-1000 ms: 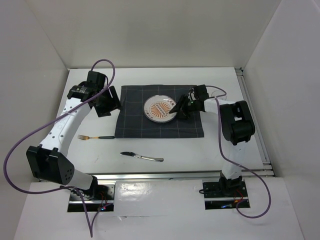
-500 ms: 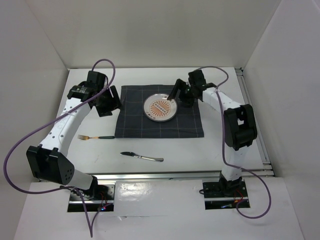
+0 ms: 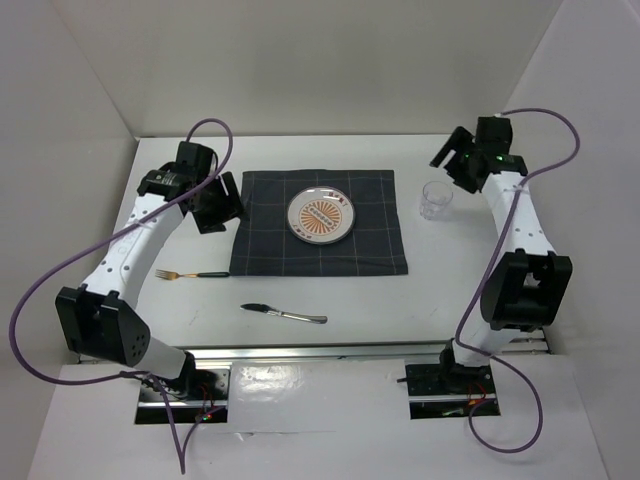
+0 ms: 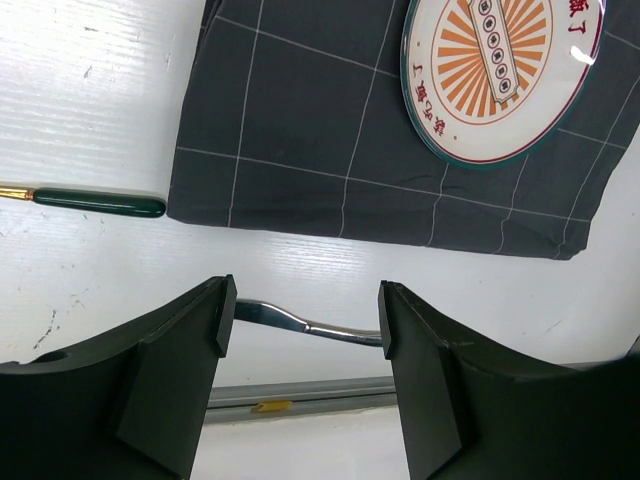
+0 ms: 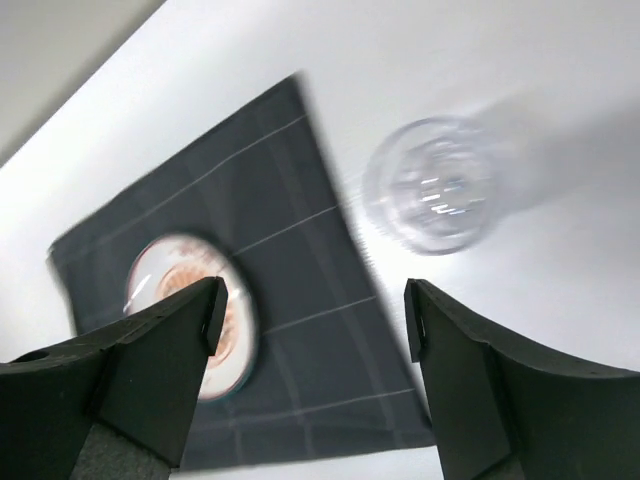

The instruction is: Set the dinner table for one person

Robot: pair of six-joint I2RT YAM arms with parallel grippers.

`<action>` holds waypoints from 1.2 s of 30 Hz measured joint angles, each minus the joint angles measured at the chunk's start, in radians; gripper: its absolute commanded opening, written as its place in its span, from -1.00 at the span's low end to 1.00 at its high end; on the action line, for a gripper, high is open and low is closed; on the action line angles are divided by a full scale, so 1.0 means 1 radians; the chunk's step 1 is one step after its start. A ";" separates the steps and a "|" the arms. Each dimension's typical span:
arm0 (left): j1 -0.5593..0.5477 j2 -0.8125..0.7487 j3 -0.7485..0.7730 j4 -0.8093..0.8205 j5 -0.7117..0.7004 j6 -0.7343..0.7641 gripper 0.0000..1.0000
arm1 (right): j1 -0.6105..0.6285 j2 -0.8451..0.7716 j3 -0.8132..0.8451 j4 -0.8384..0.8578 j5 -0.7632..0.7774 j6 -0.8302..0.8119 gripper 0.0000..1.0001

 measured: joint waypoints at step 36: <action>0.008 0.065 0.050 -0.007 0.003 0.049 0.49 | -0.127 0.336 0.039 -0.056 0.093 -0.073 -1.00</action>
